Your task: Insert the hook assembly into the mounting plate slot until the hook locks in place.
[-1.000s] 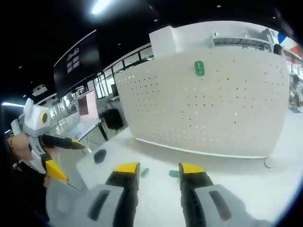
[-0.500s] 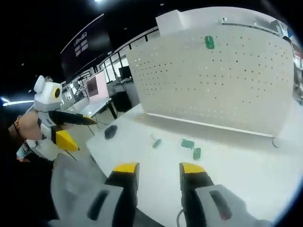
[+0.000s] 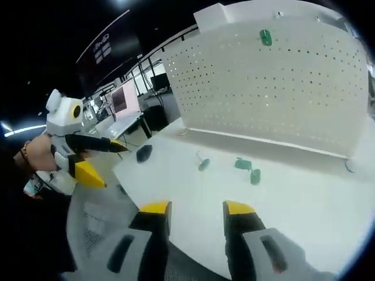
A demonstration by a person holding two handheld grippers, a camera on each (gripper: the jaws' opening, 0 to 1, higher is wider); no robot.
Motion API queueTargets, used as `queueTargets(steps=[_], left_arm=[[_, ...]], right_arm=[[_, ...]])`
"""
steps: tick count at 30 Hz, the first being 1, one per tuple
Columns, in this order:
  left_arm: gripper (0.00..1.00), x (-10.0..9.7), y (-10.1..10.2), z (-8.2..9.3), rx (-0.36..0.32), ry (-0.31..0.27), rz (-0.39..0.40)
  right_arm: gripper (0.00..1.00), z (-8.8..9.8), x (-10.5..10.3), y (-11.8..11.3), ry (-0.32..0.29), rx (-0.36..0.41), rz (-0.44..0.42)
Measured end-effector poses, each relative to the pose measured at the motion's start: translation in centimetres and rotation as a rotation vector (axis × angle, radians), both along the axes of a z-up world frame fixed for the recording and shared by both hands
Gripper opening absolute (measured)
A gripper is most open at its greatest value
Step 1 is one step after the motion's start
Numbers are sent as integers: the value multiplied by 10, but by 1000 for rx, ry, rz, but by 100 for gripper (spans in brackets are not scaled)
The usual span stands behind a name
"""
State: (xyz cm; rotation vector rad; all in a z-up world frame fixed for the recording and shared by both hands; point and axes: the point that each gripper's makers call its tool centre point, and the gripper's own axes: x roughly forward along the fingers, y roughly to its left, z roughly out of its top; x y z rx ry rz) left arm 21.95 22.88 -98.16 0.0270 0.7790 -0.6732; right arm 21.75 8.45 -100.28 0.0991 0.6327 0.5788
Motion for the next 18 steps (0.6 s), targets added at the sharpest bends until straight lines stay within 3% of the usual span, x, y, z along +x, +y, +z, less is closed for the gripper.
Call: queueTargets(steps=[3,9,18], left_arm=[[100,0,2,-1,3,2,1],[100,3,9,-4,15,9,13],[100,4,14,-10,10,34,36]], right_arm=[[33,-3,-2,2,-4,-50,37],[33,-12,0,13,15,-48,67],[32,-31,31,38,43,-56,149]])
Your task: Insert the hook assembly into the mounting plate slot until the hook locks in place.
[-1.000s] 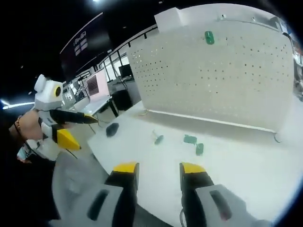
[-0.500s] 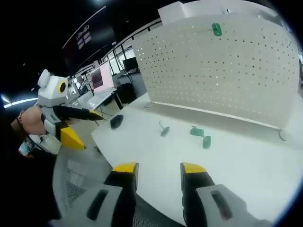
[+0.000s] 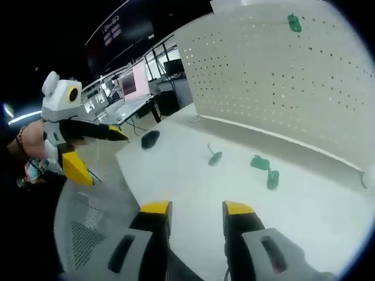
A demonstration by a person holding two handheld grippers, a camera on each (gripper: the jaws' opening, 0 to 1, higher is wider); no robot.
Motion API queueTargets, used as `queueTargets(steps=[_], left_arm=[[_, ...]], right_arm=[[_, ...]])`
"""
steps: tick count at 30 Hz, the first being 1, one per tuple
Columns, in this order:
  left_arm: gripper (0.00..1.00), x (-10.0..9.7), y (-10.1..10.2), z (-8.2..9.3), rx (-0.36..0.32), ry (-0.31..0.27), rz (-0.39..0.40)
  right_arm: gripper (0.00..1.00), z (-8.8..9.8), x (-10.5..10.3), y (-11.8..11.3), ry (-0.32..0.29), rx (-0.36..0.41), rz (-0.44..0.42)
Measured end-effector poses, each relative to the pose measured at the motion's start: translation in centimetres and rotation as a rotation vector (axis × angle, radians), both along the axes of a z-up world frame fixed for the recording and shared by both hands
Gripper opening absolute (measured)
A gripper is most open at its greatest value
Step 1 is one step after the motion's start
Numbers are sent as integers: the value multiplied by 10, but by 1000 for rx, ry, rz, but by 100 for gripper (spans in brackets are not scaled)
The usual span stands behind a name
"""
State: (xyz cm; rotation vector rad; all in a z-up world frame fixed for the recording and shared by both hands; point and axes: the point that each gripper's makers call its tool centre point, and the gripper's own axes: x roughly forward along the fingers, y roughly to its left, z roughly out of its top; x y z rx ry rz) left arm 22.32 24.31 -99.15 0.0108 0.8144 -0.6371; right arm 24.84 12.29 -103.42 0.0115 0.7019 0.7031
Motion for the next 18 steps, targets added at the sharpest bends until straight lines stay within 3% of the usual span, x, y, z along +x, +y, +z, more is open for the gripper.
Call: queueTargets(steps=[10,18], left_arm=[[100,6,9,2,-2,22,19],[100,21,7,-1,-6,31,20]], right_arm=[[30,-20,53,39,9,8,84],[30,-33,80,67,22,-3,131]])
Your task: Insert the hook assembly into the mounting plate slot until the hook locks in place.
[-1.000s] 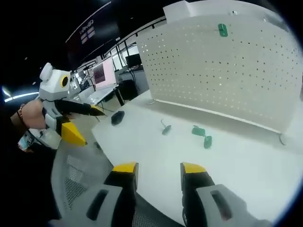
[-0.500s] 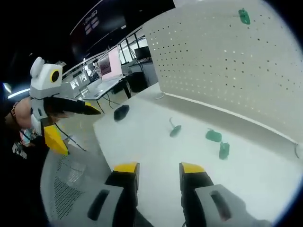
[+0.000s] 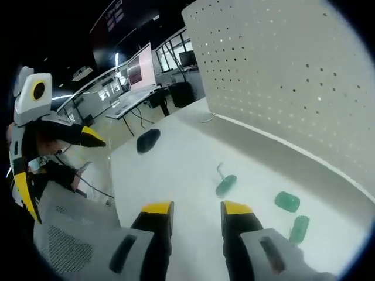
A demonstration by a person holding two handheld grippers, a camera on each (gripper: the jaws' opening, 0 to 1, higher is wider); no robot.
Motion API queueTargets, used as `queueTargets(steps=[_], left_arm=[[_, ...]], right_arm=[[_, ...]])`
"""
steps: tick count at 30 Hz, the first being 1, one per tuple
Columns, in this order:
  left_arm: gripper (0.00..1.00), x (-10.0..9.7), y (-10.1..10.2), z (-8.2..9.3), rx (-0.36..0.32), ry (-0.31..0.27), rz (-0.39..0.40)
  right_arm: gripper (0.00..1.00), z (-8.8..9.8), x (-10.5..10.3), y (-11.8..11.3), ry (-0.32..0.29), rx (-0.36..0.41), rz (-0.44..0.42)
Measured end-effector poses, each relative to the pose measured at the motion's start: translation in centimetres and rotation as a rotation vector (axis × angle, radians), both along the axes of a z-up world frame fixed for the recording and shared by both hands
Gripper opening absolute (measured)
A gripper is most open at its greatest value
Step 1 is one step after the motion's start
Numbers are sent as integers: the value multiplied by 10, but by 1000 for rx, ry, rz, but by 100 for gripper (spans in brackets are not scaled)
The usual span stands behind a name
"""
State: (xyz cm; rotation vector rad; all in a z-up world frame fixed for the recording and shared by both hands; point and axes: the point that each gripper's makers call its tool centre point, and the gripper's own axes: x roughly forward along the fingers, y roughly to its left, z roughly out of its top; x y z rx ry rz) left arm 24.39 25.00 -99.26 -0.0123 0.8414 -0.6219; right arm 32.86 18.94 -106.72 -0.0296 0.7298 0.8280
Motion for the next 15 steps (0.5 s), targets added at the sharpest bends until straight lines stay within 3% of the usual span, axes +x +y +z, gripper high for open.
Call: queueTargets(steps=[7,15], left_arm=[[100,11,-16,0,-15,1,-31],[100,9,-13,-6,-42,25,-5]], right_arm=[[29,-14,24,20,2,4,5],[28,-34,47,22,32,-39,-12]])
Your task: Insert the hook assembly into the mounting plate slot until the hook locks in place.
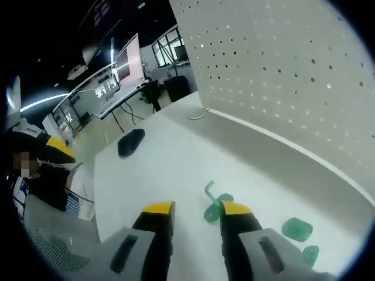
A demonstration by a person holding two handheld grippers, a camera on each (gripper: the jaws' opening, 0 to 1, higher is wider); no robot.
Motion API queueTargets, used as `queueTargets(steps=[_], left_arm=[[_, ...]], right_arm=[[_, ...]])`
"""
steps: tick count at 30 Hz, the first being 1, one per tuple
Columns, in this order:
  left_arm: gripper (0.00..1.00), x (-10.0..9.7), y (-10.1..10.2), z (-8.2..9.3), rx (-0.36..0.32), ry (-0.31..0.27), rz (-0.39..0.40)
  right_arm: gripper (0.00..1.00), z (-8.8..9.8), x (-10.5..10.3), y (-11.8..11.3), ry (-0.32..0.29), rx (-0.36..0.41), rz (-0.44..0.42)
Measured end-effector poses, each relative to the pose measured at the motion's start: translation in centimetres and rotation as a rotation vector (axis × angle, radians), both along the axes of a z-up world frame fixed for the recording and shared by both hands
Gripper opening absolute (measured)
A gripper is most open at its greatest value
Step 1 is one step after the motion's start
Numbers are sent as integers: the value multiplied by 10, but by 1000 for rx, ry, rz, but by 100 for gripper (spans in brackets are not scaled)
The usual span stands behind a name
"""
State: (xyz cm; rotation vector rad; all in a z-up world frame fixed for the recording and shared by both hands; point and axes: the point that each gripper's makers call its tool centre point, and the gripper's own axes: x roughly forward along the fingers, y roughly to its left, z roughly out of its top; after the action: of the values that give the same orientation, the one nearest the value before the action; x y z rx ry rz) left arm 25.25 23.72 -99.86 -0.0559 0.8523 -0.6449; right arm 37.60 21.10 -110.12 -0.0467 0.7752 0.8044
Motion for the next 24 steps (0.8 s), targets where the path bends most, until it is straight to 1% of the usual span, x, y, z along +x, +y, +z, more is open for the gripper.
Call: queueTargets(steps=[5,8,9,15,17,19,22,24], left_arm=[[100,-3,6,-8,6,22,15],[100,-4,7,-9,4,31,30],[100,-4,8,-10,3,34,33],[100,-3,13,-12,6,42,49],[100,-2,14,-13,9,44,51],[100,-2,14,-13,11,46,48],[100,-1,15,-13,13,43,46],[100,-1,14,-13,13,42,43]], right_arm=[[24,-9,10,8,9,-26,35],[23,-11,16,10,41,-3,9],[22,-13,17,11,72,15,-20],[10,-15,22,13,89,19,-28],[5,-14,22,11,84,8,-25],[4,-13,24,10,82,9,-28],[4,-13,24,6,97,22,-55],[3,-10,23,3,89,24,-63]])
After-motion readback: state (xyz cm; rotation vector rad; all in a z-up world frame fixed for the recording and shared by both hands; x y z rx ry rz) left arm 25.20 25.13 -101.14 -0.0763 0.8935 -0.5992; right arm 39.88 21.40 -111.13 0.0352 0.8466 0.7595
